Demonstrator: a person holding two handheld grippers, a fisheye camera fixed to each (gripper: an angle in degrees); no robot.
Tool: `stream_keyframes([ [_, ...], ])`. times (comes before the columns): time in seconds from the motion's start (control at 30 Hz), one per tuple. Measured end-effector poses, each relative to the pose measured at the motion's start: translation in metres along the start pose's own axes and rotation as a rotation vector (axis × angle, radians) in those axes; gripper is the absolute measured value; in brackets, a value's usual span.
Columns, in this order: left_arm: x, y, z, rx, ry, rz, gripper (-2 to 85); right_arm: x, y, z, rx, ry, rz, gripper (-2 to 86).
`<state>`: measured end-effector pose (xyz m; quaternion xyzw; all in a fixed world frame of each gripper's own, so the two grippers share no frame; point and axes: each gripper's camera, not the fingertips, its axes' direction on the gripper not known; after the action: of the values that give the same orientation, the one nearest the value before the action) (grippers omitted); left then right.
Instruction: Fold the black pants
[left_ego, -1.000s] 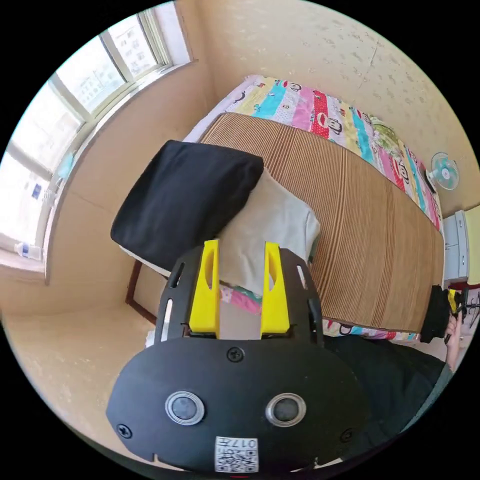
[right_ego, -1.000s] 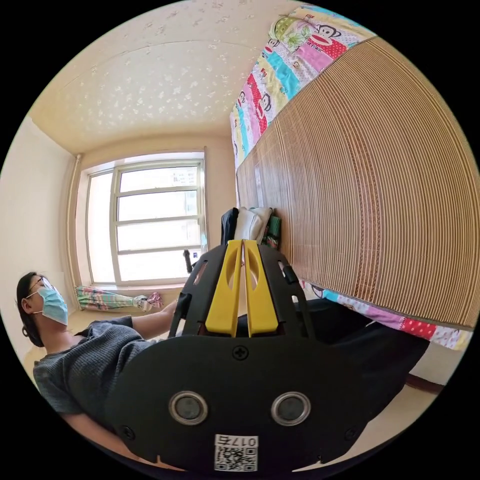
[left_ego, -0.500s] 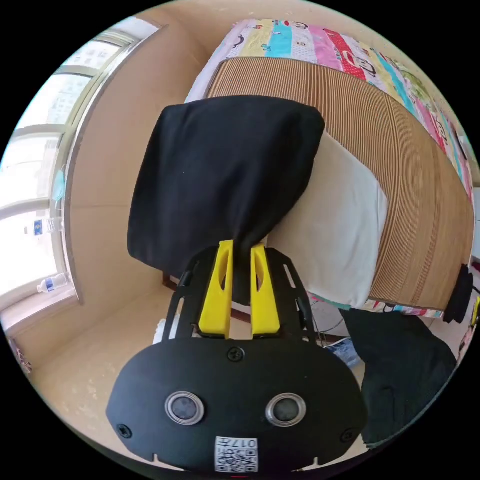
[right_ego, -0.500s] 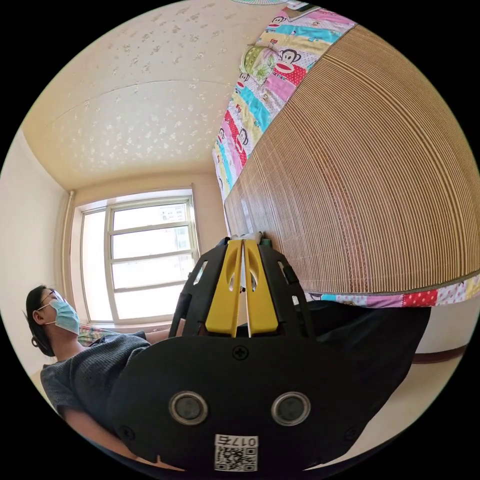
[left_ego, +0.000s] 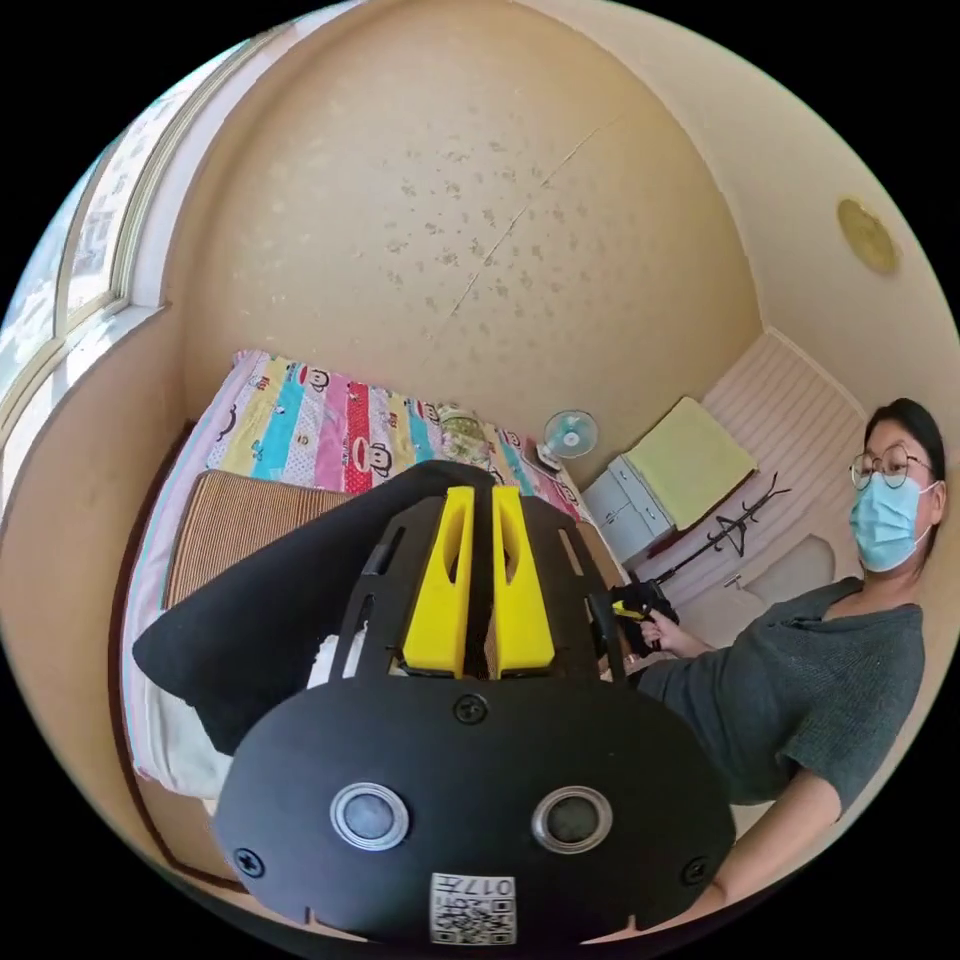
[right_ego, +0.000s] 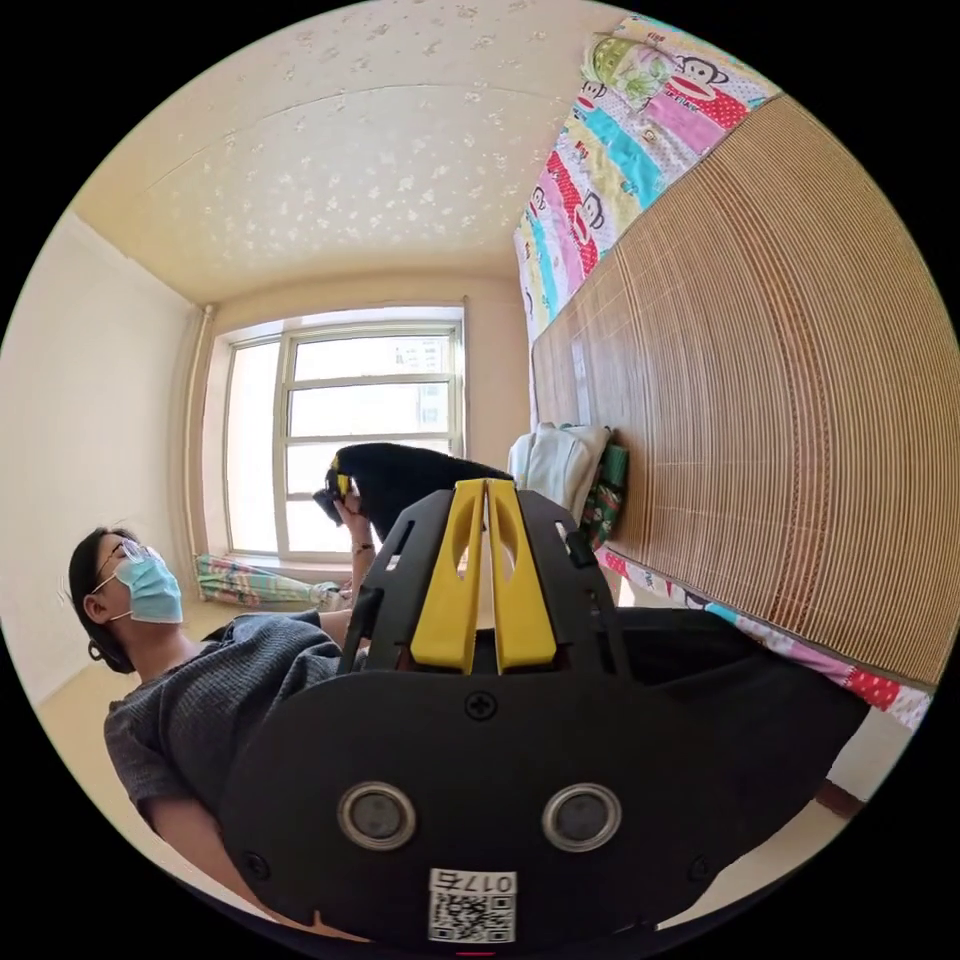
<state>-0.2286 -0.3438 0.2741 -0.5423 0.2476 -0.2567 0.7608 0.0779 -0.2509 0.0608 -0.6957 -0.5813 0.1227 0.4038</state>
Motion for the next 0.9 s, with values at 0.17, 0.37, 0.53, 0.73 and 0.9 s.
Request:
stream_keyframes([
  [0.17, 0.110, 0.001, -0.015, 0.143, 0.300, 0.208, 1.4, 0.016, -0.017, 0.030, -0.211, -0.229, 0.082, 15.0],
  [0.37, 0.210, 0.033, 0.014, 0.117, 0.646, 0.422, 1.2, 0.049, -0.052, 0.023, -0.033, -0.740, 0.121, 28.1],
  [0.53, 0.280, 0.086, 0.077, -0.095, 0.728, 0.592, 1.2, 0.040, -0.099, -0.049, 0.234, -0.877, -0.110, 30.1],
  [0.73, 0.299, 0.160, 0.153, -0.333, 0.787, 0.600, 1.3, 0.005, -0.085, -0.139, 0.342, -0.649, -0.335, 8.1],
  [0.9, 0.284, 0.200, 0.218, -0.410, 0.613, 0.443, 1.7, -0.071, -0.044, -0.177, 0.257, -0.704, -0.835, 7.2],
])
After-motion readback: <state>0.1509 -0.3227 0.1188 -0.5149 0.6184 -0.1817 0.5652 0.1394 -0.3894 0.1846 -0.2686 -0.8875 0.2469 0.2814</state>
